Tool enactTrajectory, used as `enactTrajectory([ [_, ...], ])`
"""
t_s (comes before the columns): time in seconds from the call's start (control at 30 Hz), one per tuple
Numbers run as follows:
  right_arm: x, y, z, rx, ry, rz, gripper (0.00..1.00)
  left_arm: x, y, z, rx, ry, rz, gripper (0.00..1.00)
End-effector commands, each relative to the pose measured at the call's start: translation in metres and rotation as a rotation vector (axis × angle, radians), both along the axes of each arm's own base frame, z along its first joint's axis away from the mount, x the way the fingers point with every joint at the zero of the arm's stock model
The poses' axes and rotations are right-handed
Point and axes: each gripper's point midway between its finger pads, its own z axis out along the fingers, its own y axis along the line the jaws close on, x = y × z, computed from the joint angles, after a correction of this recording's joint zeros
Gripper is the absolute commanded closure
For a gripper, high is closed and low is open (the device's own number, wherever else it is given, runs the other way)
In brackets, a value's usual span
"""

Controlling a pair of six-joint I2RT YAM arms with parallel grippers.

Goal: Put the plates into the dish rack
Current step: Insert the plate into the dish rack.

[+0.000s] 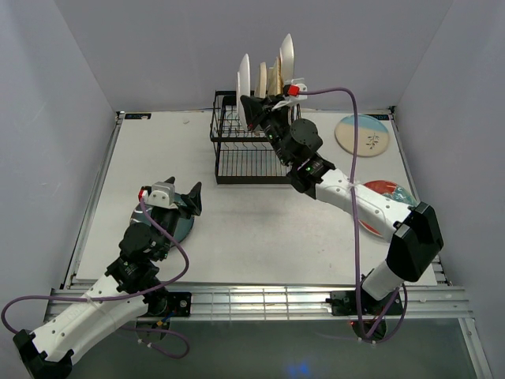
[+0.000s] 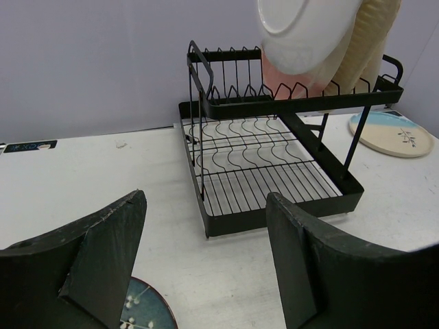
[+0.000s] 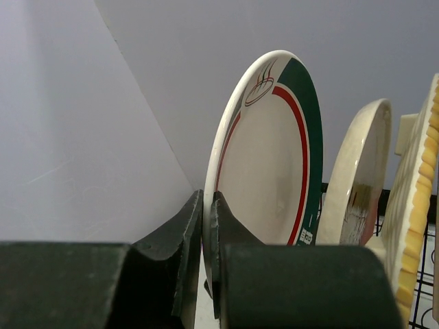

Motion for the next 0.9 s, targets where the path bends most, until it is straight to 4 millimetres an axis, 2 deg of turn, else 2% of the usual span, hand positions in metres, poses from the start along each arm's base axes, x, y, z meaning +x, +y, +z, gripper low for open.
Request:
enactTrajectory([
  [0.0, 0.000, -0.019, 0.039, 0.137, -0.105, -0.050, 0.92, -0.001, 0.001, 0.003, -0.007, -0.020, -0.007, 0.20],
  [0.33, 0.018, -0.017, 0.014, 0.101, -0.081, -0.076, 0.92, -0.002, 0.001, 0.004, -0.007, -0.024, -0.011, 0.20],
  [0.87, 0.036, -0.030, -0.017, 0.114, -0.025, -0.133, 0.92, -0.003, 0.001, 0.004, -0.008, -0.026, -0.012, 0.20],
])
